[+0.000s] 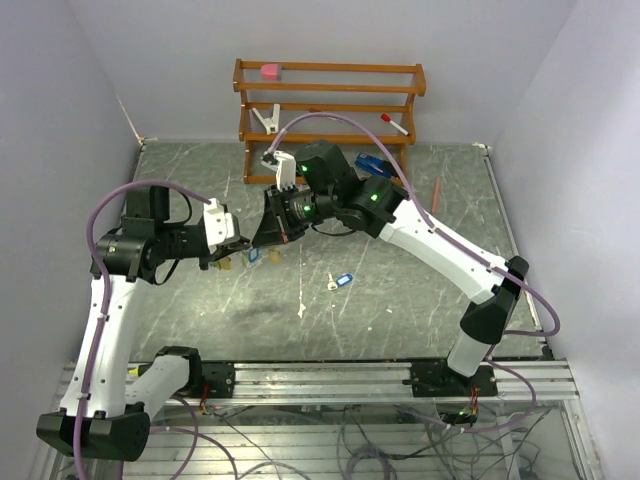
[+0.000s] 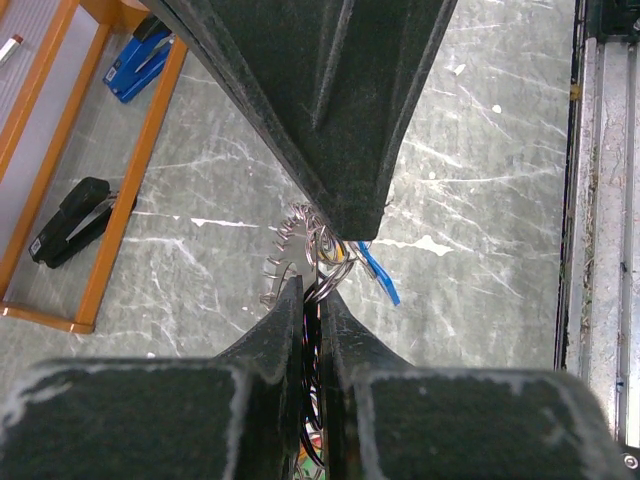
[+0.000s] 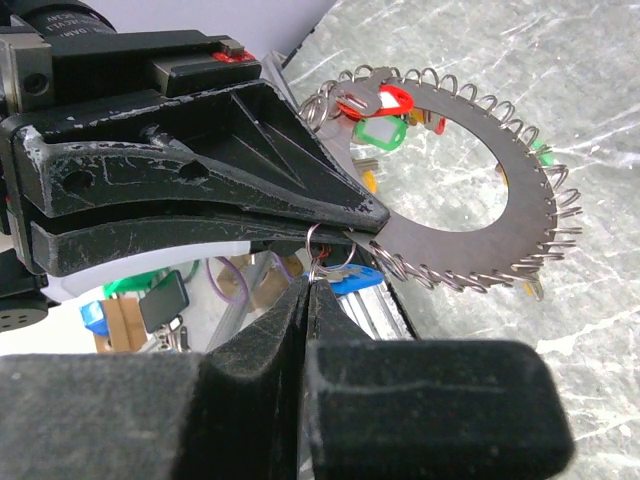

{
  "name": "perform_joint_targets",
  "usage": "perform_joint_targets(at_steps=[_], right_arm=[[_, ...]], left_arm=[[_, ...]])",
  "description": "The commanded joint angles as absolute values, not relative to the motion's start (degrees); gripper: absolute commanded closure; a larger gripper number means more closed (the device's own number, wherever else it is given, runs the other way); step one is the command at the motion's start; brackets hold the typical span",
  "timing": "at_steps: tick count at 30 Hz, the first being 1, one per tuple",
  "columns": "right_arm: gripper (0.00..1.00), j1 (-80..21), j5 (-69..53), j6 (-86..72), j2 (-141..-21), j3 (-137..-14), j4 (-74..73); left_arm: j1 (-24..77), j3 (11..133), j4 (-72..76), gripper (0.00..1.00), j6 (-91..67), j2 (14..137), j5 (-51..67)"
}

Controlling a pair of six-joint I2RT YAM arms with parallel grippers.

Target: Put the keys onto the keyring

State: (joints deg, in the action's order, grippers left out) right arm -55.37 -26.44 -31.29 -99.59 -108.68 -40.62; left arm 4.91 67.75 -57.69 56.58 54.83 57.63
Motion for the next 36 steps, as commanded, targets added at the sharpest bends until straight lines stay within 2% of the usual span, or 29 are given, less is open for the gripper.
perform_joint_targets(at_steps=[1, 19, 36], right_arm=[[1.0, -55.7, -26.5, -31.7, -100.2, -110.9, -40.8], [1.0, -55.8, -26.4, -40.5, -102.6, -112.4, -39.3], [1.0, -56.2, -20.5, -48.2, -107.5, -122.2, -48.2]], left_arm=[[4.5, 68.4, -54.8, 0.93, 57.4, 53.8, 58.7], [4.6, 67.1, -47.7, 0.93, 50.3, 53.6, 58.4], [4.8, 58.5, -19.0, 0.93, 21.0, 48.8, 60.2]])
